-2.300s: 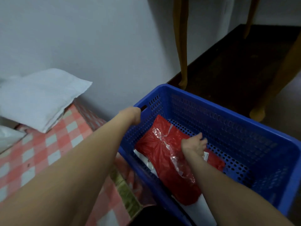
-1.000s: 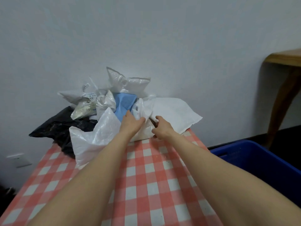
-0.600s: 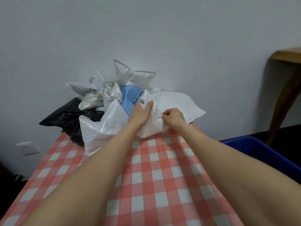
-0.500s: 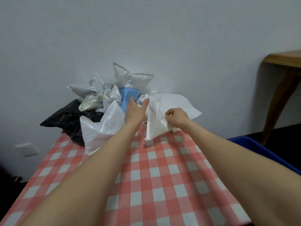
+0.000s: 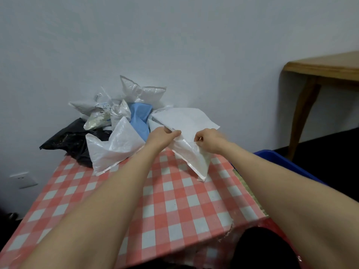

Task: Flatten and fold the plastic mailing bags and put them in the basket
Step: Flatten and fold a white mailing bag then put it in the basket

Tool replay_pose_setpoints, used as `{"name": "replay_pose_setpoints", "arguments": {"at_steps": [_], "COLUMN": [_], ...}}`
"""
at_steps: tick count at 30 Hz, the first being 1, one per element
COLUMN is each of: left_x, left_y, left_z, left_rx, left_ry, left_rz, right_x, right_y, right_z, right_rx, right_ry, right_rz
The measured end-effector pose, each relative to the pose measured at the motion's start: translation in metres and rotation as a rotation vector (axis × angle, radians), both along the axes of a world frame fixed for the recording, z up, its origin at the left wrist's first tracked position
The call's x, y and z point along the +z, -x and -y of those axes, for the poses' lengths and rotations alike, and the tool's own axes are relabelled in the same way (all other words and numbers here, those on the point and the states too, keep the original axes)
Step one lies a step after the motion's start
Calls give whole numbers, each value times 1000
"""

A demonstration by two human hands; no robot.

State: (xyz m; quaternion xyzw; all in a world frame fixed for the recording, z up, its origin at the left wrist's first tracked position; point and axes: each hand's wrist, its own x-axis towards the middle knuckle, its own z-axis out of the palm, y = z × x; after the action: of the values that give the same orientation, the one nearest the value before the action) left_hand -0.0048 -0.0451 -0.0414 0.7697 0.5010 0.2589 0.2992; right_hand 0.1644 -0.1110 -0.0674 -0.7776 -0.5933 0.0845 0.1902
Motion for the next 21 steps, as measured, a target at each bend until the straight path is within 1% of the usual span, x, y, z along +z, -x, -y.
{"name": "replay_pose_setpoints", "arguments": {"at_steps": [4, 7, 9, 12, 16, 19, 21], "left_x": [-11, -17, -20, -22, -30, -38, -42], "left_y": [-5, -8, -10, -16, -19, -14, -10], "left_z": [2, 4, 3, 4, -1, -7, -10], "left_rx": [14, 0, -27, -49, -16, 38, 82], "left_ry": [70, 152, 183, 187, 173, 162, 139], "left_rz": [20, 86, 97, 103, 120, 195, 197], "right_x": [-10, -15, -17, -19, -22, -25, -27], "right_y": [-7, -10, -11, -13, -17, -23, -24], "right_z": [4, 4, 4, 4, 5, 4, 4], "right_rx": [-98, -181, -236, -306, -354, -388, -398], "right_ry": [-34, -79, -95, -96, -114, -174, -199], "right_rz": [-61, -63, -76, -142, -187, -343, -415]}}
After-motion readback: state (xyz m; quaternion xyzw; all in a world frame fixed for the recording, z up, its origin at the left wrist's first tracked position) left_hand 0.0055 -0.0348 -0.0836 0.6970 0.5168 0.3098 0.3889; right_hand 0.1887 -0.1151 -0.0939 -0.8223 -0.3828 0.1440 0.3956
